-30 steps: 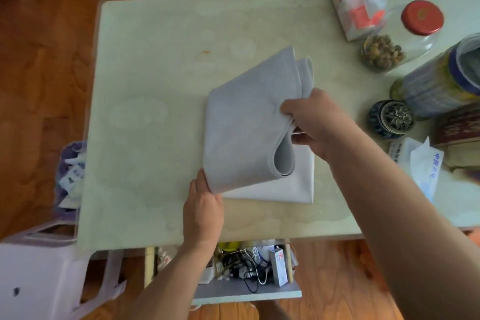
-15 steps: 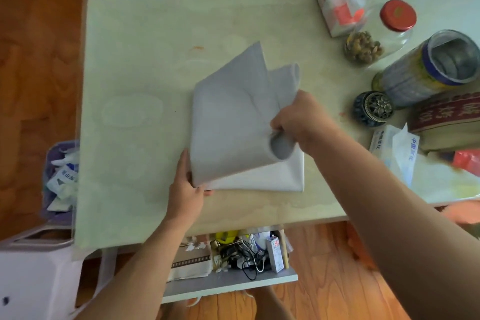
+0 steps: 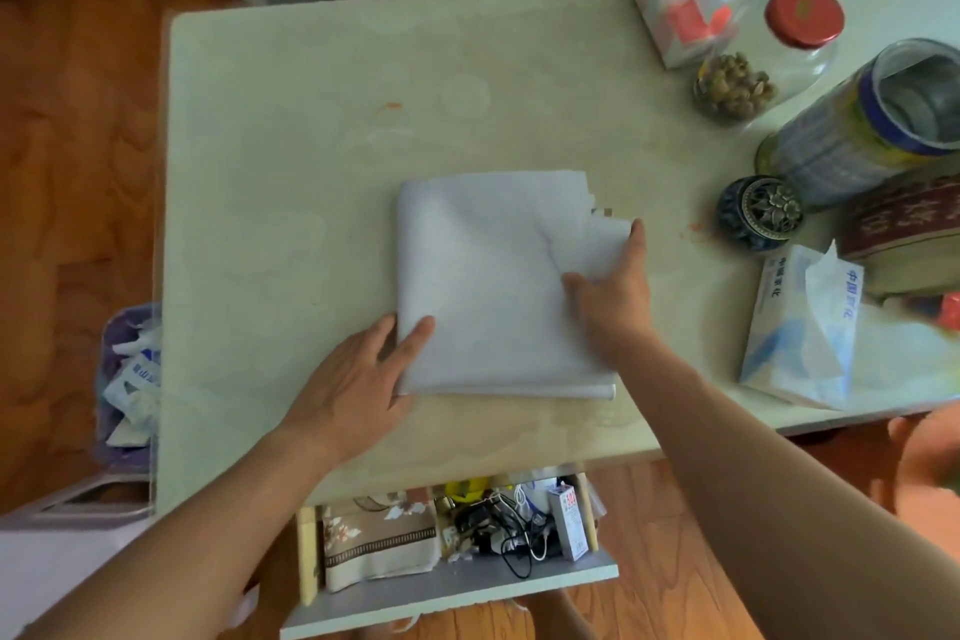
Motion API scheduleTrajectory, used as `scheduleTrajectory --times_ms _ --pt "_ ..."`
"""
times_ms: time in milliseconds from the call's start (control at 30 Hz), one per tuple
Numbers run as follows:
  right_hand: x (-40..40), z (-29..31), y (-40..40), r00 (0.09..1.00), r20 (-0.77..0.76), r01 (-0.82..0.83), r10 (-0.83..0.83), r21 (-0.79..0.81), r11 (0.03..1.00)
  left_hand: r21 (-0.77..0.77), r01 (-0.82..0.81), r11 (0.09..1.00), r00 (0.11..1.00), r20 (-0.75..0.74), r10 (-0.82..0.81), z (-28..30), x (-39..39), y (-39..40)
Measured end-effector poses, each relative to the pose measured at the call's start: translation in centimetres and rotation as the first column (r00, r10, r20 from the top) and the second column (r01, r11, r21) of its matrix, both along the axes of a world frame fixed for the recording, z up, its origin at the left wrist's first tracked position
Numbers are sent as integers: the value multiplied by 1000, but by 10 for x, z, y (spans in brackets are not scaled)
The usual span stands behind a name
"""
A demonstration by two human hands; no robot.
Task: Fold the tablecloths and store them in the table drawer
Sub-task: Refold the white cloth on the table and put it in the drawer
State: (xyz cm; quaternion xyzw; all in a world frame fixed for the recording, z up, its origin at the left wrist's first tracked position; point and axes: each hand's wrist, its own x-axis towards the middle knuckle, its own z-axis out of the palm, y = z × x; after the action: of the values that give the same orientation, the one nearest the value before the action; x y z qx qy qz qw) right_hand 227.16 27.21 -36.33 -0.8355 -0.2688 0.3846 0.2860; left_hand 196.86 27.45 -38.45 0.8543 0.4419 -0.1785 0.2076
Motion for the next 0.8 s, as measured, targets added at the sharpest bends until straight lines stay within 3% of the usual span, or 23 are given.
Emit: scheduleTrajectory --times_ms 100,167,300,400,500,567,600,667,733,800 --pt "18 -3 11 973 -217 90 -79 45 995 82 -24 996 1000 13 23 6 5 -6" --pt "27 1 20 949 -262 186 -175 20 982 178 -53 983 997 72 41 9 17 -13" --pt "39 -4 29 959 -207 192 -195 -33 981 104 64 993 984 161 -80 10 66 -23" --pt "46 -10 33 973 -179 136 -146 -67 988 58 -126 990 936 338 99 9 109 6" --pt "53 -14 37 999 43 15 -10 -105 994 168 -322 932 890 389 237 5 144 81" --pt "56 -19 38 976 207 -42 70 -133 990 128 -294 947 929 272 252 5 163 140" --pt "56 -22 39 976 209 -39 67 -133 990 87 -271 959 944 217 247 3 171 163" --pt "57 -28 39 998 56 33 -27 -120 992 -46 -248 968 953 166 252 1 179 188" --pt "57 -31 41 992 -57 110 -115 -88 990 -166 -288 943 898 295 326 2 182 184" --pt "57 -33 46 992 -53 111 -111 -11 994 -252 -248 936 827 448 340 5 182 170"
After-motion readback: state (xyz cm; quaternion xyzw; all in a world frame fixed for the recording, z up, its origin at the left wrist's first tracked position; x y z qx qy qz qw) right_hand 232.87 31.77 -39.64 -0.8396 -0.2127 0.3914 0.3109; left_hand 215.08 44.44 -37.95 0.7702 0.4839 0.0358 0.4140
